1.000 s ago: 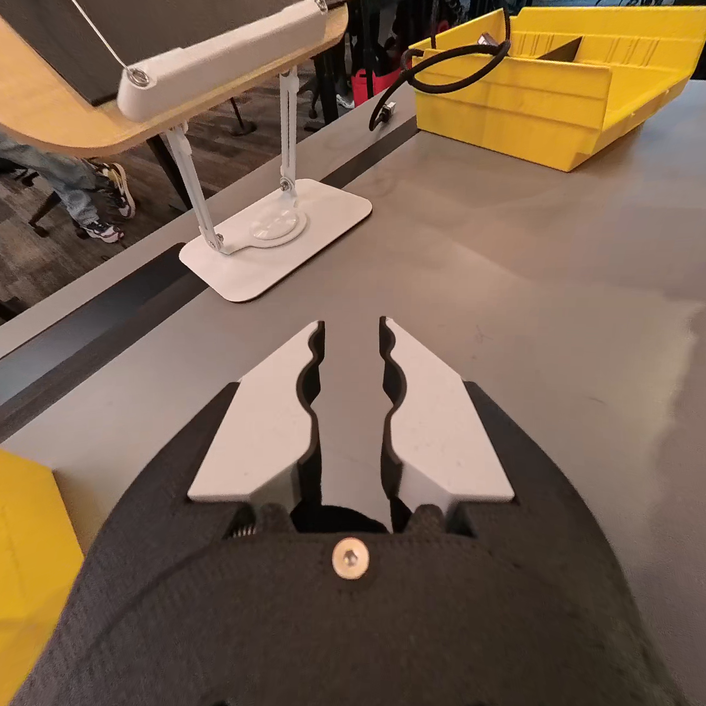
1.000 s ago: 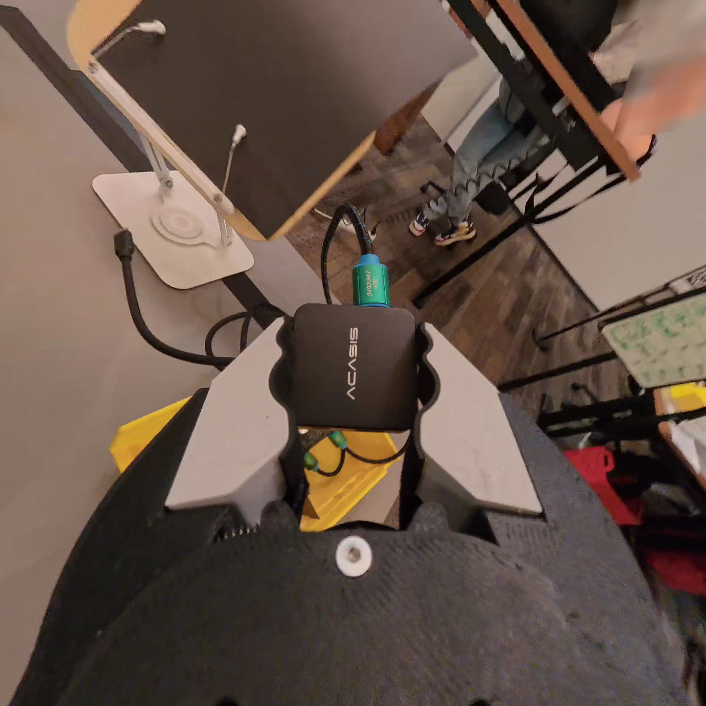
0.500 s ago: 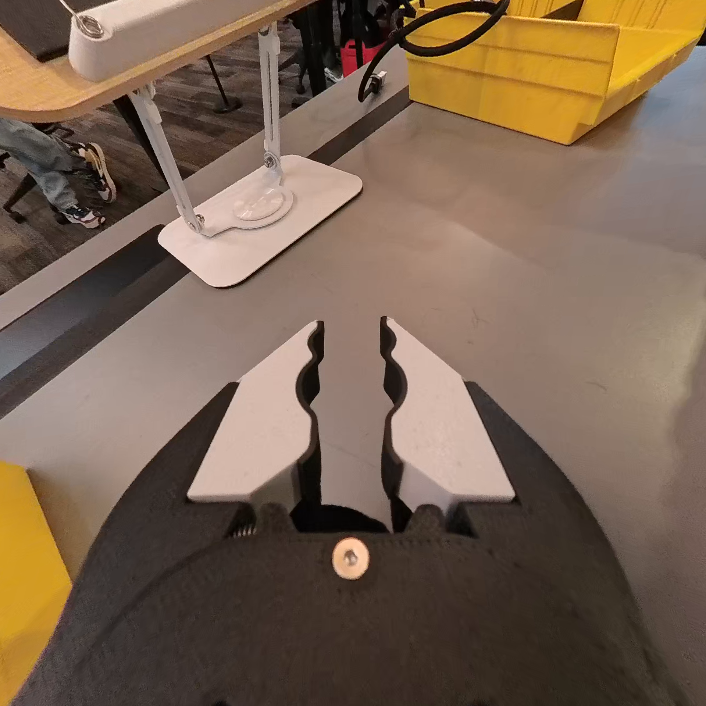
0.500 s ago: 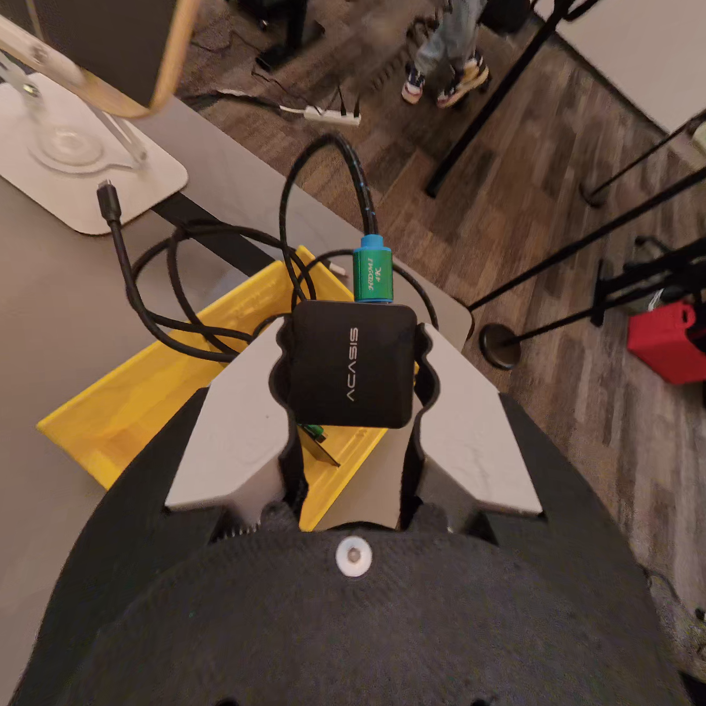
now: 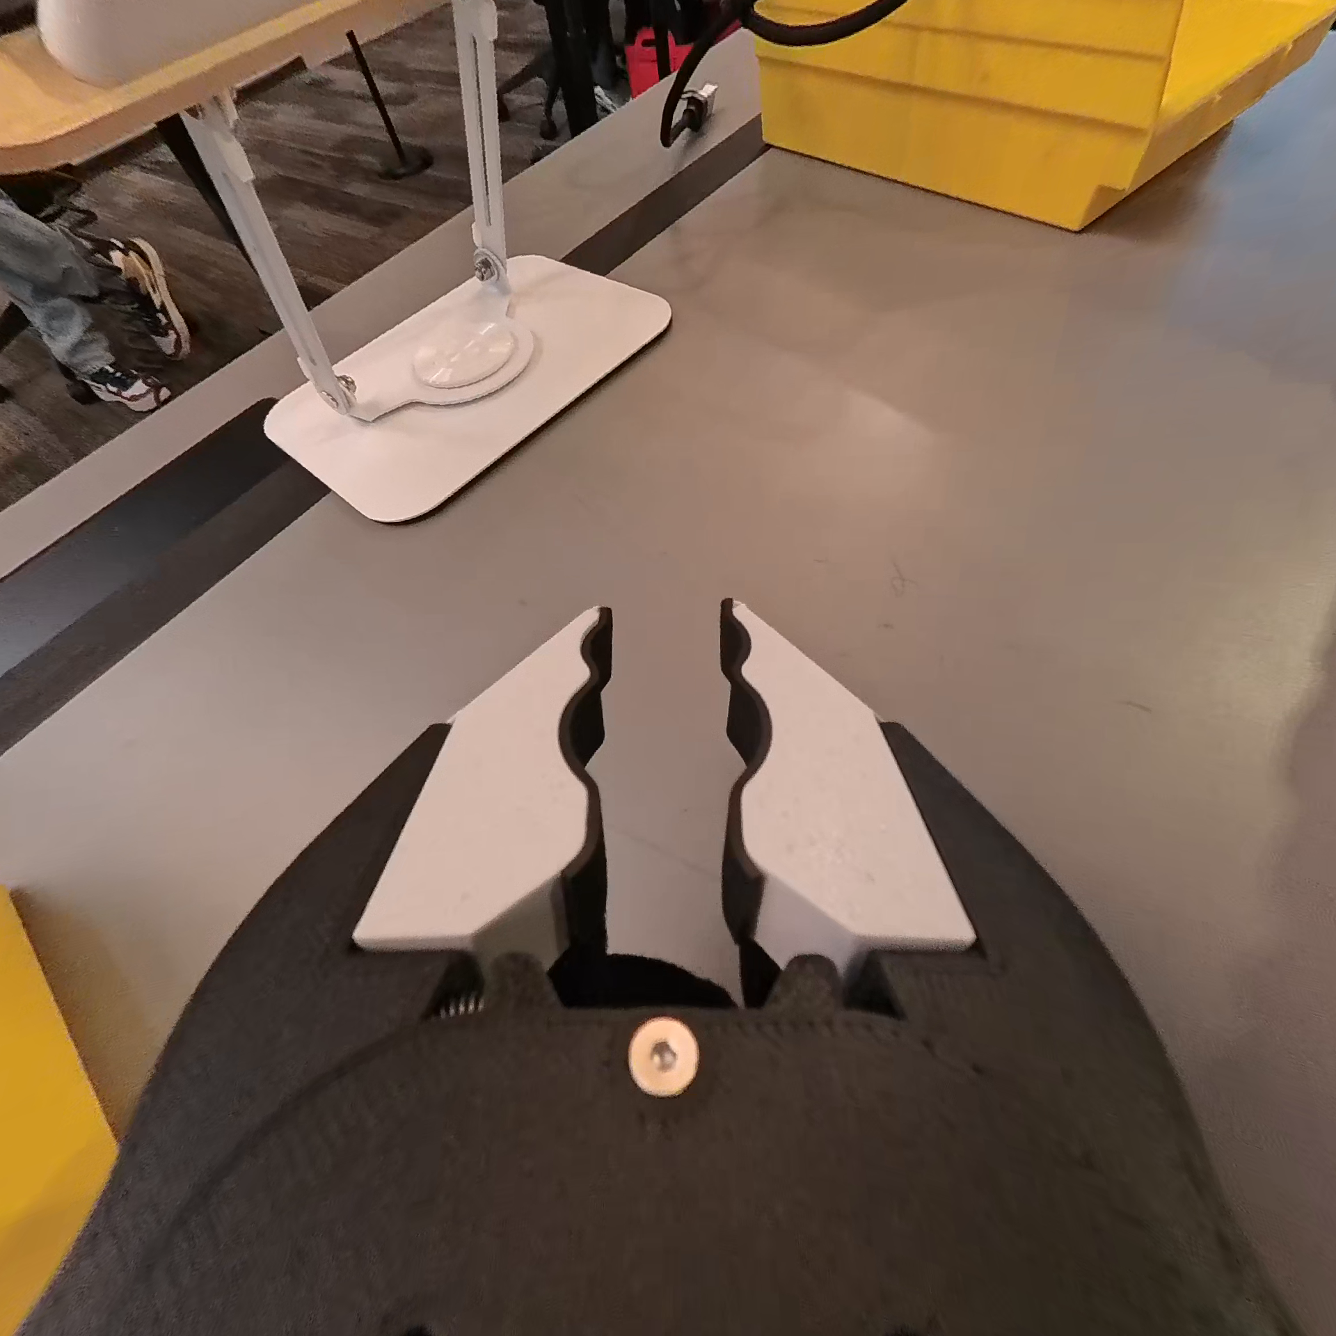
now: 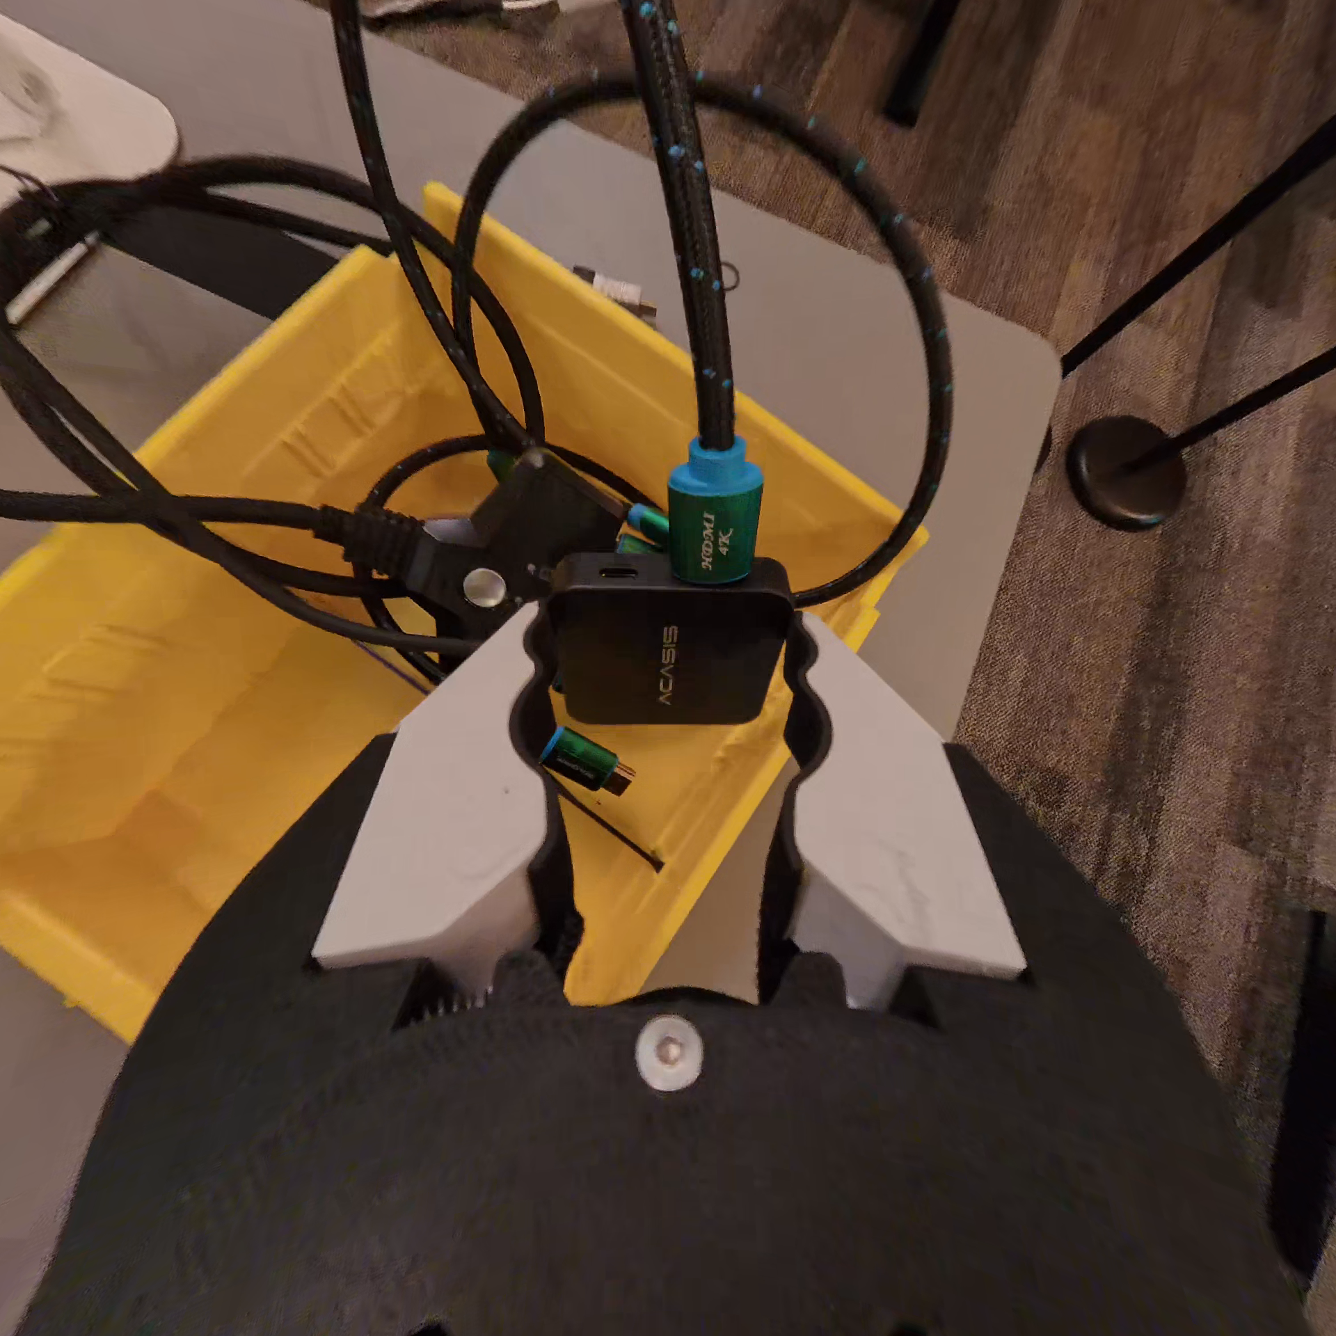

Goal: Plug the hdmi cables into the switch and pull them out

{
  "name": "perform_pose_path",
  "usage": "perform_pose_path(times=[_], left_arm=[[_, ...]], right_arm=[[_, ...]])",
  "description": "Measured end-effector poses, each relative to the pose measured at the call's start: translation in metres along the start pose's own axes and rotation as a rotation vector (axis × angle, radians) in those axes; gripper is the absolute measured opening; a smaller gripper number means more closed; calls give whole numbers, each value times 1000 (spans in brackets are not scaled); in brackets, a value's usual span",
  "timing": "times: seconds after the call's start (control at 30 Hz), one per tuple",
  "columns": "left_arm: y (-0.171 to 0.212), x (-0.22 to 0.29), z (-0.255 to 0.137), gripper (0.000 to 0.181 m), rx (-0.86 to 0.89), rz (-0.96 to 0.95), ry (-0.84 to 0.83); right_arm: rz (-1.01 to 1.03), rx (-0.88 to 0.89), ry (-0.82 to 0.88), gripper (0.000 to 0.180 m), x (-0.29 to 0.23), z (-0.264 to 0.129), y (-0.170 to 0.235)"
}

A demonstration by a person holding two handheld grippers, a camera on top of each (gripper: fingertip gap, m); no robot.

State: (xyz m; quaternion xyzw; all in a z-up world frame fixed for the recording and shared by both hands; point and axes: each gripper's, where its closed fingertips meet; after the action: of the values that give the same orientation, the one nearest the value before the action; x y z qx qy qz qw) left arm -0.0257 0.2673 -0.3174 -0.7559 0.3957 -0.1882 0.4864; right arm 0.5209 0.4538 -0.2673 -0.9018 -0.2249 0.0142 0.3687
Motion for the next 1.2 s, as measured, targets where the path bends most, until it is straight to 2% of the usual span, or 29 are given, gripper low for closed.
perform_pose_path(times=[0.2,0.23,0.27,0.3,0.37,0.4,0.43,0.53,0.7,0.9,1.07,1.2], left_arm=[[3,3,3,29,-16,7,8],[4,3,4,29,-17,8,9],[4,4,4,29,-18,8,11],[4,4,4,29,-20,9,12],[4,5,4,29,-23,13,15],[4,5,4,30,-25,17,14],[4,5,4,30,-27,21,14],[3,5,3,30,-28,33,11],[-4,6,0,31,-29,63,3],[-17,3,-9,33,-52,150,-38],[-31,-14,-34,38,-75,220,-134],[-37,-41,-75,43,-72,184,-259]], right_arm=[[-82,-147,40,63,-7,28,30],[-98,-162,45,55,-7,30,31],[-130,-181,55,39,-8,31,33],[-160,-217,74,34,-6,32,37],[-189,-280,97,35,-5,31,42],[-207,-298,99,48,-6,30,42],[-220,-315,97,51,-8,28,43],[-259,-339,123,53,-9,16,42],[-232,-267,95,54,-19,-11,33],[-215,-175,173,56,-15,-50,32],[-134,-154,214,66,-10,-67,59],[-30,-152,211,72,-8,-66,93]])
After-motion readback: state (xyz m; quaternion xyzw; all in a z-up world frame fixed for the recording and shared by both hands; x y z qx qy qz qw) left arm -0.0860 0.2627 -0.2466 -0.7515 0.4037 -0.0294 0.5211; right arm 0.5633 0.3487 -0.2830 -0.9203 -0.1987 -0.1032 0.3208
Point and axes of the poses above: each gripper's, where its closed fingertips meet, z out along the fingers, y out of its underside, x = y × z across the jaws, and after that the axes turned 3 degrees about y, right-handed
